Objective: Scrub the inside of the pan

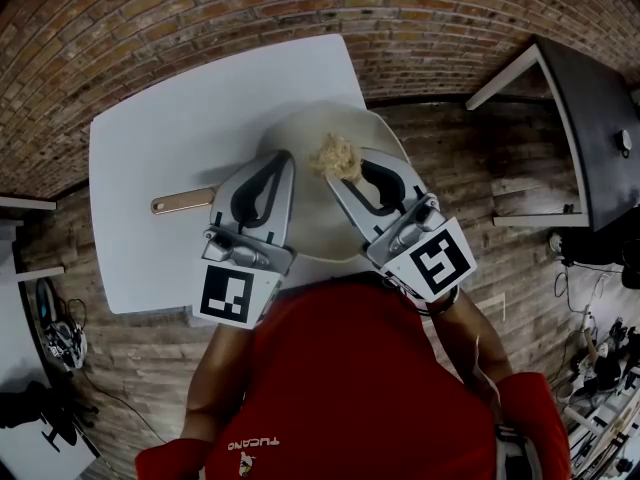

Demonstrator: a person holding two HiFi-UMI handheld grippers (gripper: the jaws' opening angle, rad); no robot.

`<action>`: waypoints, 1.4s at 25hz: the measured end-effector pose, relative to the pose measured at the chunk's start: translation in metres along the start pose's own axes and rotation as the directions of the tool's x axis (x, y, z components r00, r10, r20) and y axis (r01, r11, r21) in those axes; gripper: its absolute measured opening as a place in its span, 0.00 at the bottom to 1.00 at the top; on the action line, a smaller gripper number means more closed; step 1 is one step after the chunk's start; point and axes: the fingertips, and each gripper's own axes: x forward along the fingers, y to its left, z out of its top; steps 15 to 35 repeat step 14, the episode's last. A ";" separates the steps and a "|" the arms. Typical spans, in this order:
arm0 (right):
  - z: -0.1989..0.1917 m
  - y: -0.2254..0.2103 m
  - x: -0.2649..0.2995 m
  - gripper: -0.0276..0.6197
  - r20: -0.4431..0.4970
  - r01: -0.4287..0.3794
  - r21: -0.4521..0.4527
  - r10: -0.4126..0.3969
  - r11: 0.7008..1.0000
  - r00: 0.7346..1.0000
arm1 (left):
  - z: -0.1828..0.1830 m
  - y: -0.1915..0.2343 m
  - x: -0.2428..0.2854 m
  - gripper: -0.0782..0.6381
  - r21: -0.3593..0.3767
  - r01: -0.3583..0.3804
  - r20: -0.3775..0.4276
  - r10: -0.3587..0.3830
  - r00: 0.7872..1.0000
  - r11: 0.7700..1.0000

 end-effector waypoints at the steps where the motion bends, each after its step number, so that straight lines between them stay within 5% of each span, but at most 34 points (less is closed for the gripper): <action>1: 0.000 0.000 0.000 0.18 -0.002 -0.001 -0.002 0.000 1.000 1.000 | 0.000 0.000 0.000 0.12 0.000 0.000 0.000 0.000 1.000 1.000; 35: 0.001 0.003 -0.001 0.18 0.002 -0.008 -0.007 0.008 1.000 1.000 | -0.002 -0.003 -0.001 0.13 0.005 0.008 -0.008 -0.008 1.000 1.000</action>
